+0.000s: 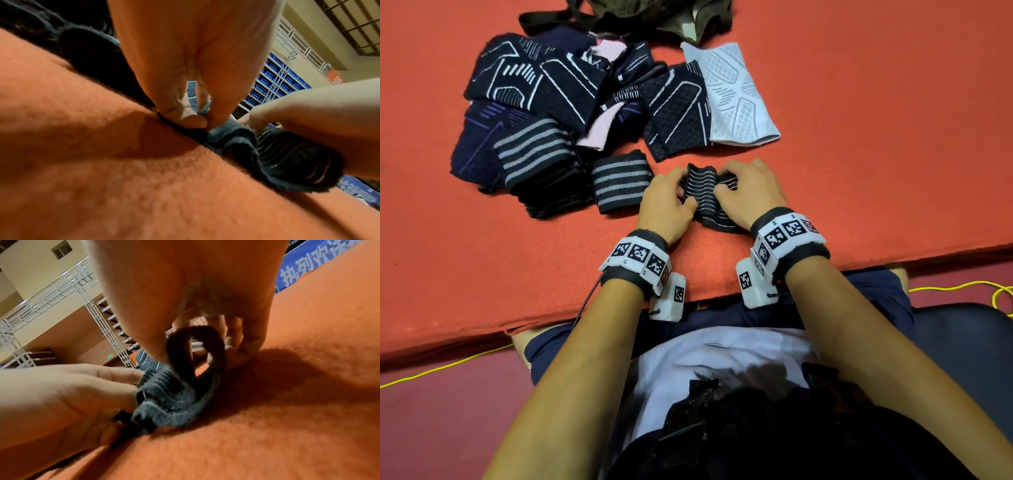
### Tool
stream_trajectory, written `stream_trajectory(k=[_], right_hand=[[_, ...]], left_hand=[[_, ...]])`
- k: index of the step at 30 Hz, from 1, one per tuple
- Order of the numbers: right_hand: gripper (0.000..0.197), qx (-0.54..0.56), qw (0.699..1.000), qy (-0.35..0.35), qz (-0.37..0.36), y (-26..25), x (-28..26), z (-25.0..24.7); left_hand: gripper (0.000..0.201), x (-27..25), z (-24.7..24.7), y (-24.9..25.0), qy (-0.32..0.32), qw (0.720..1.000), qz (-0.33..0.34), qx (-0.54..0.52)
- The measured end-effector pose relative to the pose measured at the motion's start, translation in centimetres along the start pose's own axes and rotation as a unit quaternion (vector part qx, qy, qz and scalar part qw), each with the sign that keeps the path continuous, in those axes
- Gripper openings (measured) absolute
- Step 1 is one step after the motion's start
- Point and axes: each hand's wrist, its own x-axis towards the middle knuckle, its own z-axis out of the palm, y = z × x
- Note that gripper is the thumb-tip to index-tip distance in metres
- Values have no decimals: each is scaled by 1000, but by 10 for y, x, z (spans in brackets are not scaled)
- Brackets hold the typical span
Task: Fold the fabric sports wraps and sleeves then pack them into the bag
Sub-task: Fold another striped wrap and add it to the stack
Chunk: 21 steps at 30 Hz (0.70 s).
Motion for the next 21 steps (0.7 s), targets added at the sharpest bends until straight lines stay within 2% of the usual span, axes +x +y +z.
stream_trajectory(k=[4, 8, 13, 16, 17, 19, 21], right_hand=[[49, -1, 1000, -18, -3, 7, 0, -7], [51, -38, 998, 42, -1, 17, 4, -17], [47, -87, 988, 128, 8, 16, 7, -25], [49, -114, 979, 161, -52, 8, 3, -21], [46, -116, 978, 150, -83, 4, 2, -18], [35, -93, 986, 71, -120, -2, 3, -10], [28, -53, 993, -1, -102, -4, 4, 1]], left_hand=[[43, 1, 2, -1, -4, 1000, -10, 7], [40, -1, -1, 3, -1, 1000, -9, -15], [34, -6, 0, 11, -40, 998, 10, -56], [38, -3, 0, 11, -40, 999, 11, -20], [41, -3, 0, 10, -43, 999, 10, -11], [44, -2, 0, 8, -52, 999, 12, 4], [44, -3, 2, 5, -53, 998, 13, 12]])
